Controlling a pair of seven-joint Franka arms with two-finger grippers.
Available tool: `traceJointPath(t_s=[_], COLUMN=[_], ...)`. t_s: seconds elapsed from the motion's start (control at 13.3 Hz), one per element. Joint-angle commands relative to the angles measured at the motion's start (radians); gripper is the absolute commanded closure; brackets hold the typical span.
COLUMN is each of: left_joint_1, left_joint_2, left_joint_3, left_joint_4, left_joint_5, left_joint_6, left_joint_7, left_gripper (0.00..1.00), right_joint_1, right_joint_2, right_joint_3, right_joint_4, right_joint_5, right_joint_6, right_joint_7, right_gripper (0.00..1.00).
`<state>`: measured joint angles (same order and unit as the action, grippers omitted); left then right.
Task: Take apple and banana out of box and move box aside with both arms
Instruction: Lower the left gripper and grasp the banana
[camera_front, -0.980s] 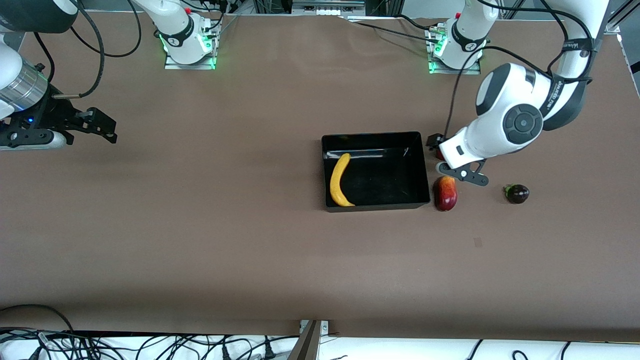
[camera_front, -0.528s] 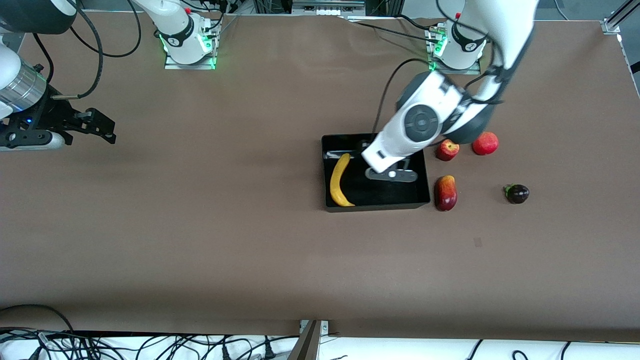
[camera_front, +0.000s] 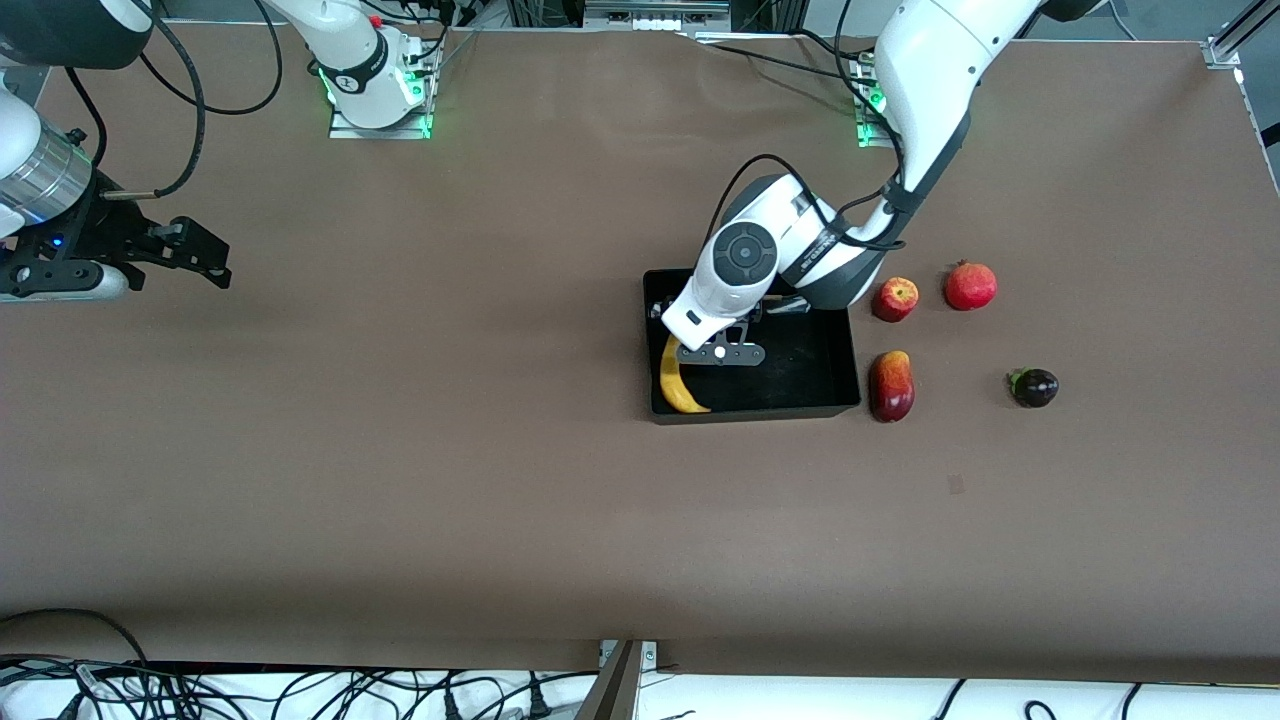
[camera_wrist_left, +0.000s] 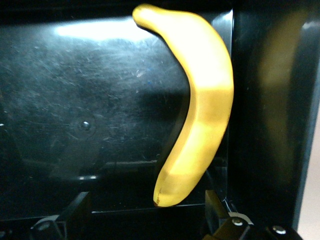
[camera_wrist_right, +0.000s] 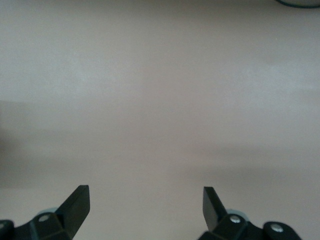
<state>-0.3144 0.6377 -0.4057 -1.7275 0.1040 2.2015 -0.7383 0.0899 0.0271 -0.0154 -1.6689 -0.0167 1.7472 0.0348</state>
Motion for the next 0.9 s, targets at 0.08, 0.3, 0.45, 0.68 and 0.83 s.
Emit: traceJointPath(t_s=[0.08, 0.3, 0.45, 0.68, 0.83], left_joint_1=[-0.037, -0.038, -0.038, -0.037, -0.037], left_joint_2=[0.052, 0.065, 0.068, 0.077, 0.086], left_joint_3=[0.008, 0.007, 0.005, 0.005, 0.005], left_joint_4=[0.020, 0.019, 0.023, 0.017, 0.019], left_joint_5=[0.025, 0.025, 0.022, 0.025, 0.025], left_joint_6=[0.013, 0.035, 0.047, 0.061, 0.061], left_joint_7=[-0.016, -0.016, -0.013, 0.002, 0.005], left_gripper=[0.00, 0.00, 0.00, 0.00, 0.18], right_joint_1=[-0.002, -0.001, -0.001, 0.001, 0.001], right_joint_2=[0.005, 0.004, 0.004, 0.004, 0.004], right_joint_3=[0.003, 0.005, 0.005, 0.006, 0.008], right_joint_4=[0.015, 0.015, 0.015, 0.015, 0.015], right_joint_5=[-0.014, -0.012, -0.011, -0.011, -0.011], right_joint_6=[-0.003, 0.000, 0.000, -0.002, 0.000], right_joint_7=[0.007, 0.007, 0.007, 0.007, 0.007], right_gripper=[0.00, 0.00, 0.00, 0.00, 0.00])
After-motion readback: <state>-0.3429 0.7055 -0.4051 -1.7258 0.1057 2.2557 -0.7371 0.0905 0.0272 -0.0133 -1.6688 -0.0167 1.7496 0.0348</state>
